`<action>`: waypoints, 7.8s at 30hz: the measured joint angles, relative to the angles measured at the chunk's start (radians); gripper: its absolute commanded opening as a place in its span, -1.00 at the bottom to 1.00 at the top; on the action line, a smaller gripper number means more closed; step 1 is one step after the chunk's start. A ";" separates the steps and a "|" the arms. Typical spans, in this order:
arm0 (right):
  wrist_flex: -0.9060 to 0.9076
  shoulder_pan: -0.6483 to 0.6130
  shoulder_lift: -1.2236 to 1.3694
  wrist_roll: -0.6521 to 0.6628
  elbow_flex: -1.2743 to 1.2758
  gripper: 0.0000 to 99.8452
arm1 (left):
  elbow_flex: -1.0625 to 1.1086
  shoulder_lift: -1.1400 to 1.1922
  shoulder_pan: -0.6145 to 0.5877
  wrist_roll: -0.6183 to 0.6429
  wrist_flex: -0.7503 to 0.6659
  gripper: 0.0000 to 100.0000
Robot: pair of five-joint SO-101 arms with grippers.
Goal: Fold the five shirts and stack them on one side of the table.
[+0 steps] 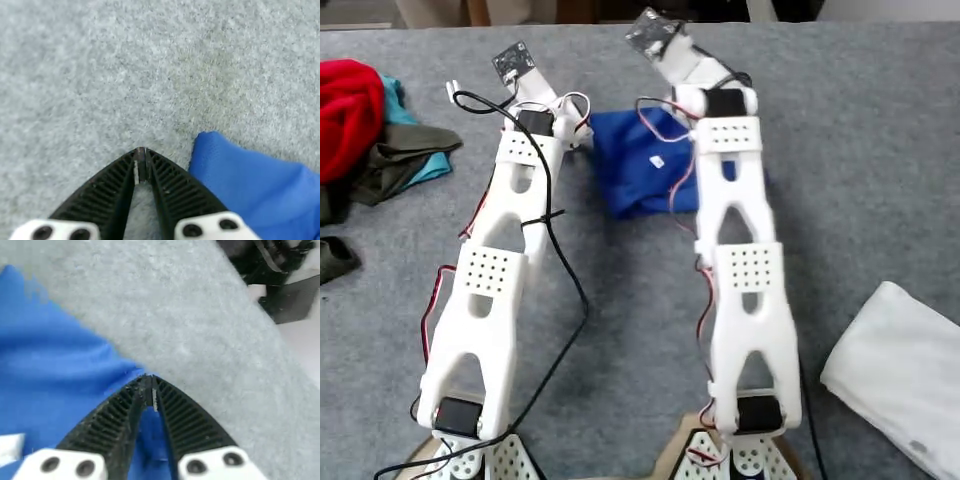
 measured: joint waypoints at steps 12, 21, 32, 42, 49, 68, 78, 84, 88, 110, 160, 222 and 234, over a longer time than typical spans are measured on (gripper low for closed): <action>-0.199 0.114 0.069 0.000 -0.009 -0.99 | 0.000 0.000 0.000 0.000 0.012 -0.96; 0.241 0.058 0.008 -0.049 -0.224 -0.99 | 0.000 0.000 0.000 0.000 0.012 -0.96; 0.318 -0.020 0.006 -0.069 -0.132 -0.99 | 0.000 0.000 0.000 0.000 0.012 -0.96; -0.066 0.080 0.084 -0.037 0.068 -0.99 | 0.000 0.000 0.000 0.000 0.012 -0.96; -0.281 0.126 0.144 -0.012 0.080 -0.99 | 0.000 0.000 0.000 0.000 0.012 -0.96; 0.247 -0.017 0.072 -0.006 -0.184 -0.99 | 0.000 0.000 0.000 0.000 0.012 -0.96; 0.265 0.031 0.071 0.026 -0.087 -0.99 | 0.000 0.000 0.000 0.000 0.012 -0.96; 0.347 0.051 0.071 0.058 -0.087 -0.99 | 0.000 0.000 0.000 0.000 0.012 -0.96; 0.381 0.054 0.071 0.089 -0.087 -0.99 | 0.000 0.000 0.000 0.000 0.012 -0.96; 0.212 0.020 0.097 0.103 -0.023 -0.99 | 0.000 0.000 0.000 0.000 0.012 -0.96; 0.509 0.081 0.206 0.226 -0.282 -0.99 | 0.000 0.002 0.000 0.000 0.012 -0.96; 0.750 0.176 0.117 0.226 -0.272 -0.99 | 0.000 0.002 0.000 0.000 0.012 -0.96; 0.750 0.176 -0.005 0.270 0.025 -0.99 | 0.000 0.002 0.000 0.000 0.012 -0.96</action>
